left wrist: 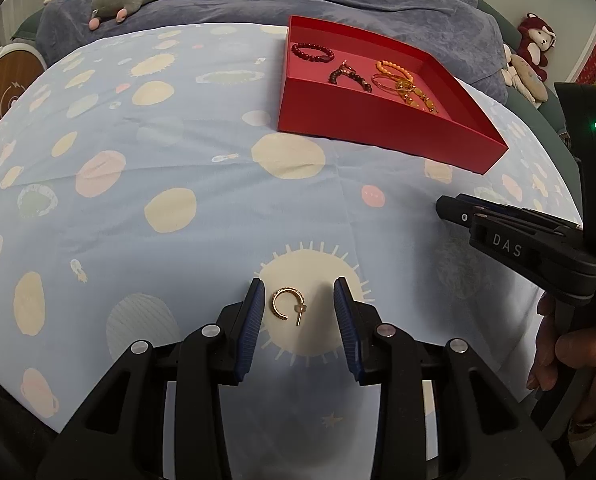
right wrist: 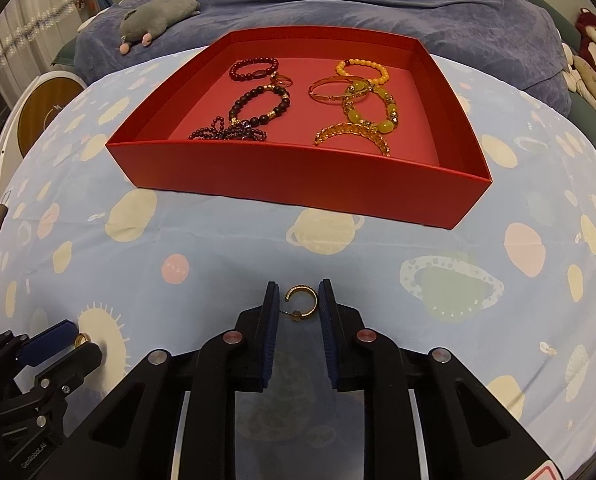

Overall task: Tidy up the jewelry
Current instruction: 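Grasp a gold hoop earring with the left tool while the right tool grasps the other hoop earring, then carry both hoop earrings into the red tray and open both tools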

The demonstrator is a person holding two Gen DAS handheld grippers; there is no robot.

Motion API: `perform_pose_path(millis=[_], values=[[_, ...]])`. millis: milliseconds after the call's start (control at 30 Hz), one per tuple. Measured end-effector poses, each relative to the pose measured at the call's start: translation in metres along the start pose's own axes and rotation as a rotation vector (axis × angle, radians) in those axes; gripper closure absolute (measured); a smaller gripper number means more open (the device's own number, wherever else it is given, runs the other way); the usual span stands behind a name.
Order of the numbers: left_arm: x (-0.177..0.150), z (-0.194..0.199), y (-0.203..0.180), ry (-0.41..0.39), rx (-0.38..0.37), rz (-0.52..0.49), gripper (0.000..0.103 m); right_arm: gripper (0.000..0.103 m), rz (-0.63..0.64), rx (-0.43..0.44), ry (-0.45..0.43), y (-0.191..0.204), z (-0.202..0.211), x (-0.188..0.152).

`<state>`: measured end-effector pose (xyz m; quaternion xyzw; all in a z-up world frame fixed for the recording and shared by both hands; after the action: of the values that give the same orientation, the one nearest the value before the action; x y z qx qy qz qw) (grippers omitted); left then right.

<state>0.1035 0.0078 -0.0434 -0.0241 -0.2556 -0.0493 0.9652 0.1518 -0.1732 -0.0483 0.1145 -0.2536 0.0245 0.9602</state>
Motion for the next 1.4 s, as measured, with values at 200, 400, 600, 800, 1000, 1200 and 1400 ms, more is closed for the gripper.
perform_pose_path(millis=[200, 400, 600, 800, 1000, 1200, 1400], values=[[-0.001, 0.001, 0.005, 0.004, 0.0, 0.022, 0.069, 0.084, -0.022, 0.011, 0.004, -0.002, 0.009, -0.01], [-0.002, 0.003, 0.013, 0.008, -0.001, 0.052, 0.069, 0.084, -0.054, 0.02, 0.015, -0.007, 0.024, -0.035], [-0.002, 0.001, 0.008, 0.006, -0.003, 0.026, 0.079, 0.084, -0.079, 0.023, 0.022, -0.012, 0.034, -0.053], [-0.003, 0.001, -0.003, 0.009, -0.015, 0.01, 0.086, 0.084, -0.082, 0.027, 0.026, -0.011, 0.038, -0.058], [-0.004, 0.003, -0.004, 0.009, -0.015, 0.007, 0.086, 0.084, -0.089, 0.035, 0.02, -0.008, 0.043, -0.06], [0.004, 0.018, -0.013, -0.005, -0.035, -0.002, 0.086, 0.084, -0.082, 0.049, -0.002, -0.001, 0.058, -0.055], [0.028, 0.04, -0.027, -0.044, -0.061, -0.012, 0.086, 0.084, -0.063, 0.057, -0.051, 0.005, 0.078, -0.033]])
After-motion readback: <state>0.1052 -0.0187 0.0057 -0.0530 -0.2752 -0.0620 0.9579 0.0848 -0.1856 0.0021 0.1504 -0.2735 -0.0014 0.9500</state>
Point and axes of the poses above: each gripper's, at about its wrist camera, not at the fingertips, and z roughly against the way its jaws point, y to its left, x to its top, the point moved 3 cm from there along -z, roughly the way its jaws point, and after that the axes turned 10 degrees about x, right-handed, at the moved point
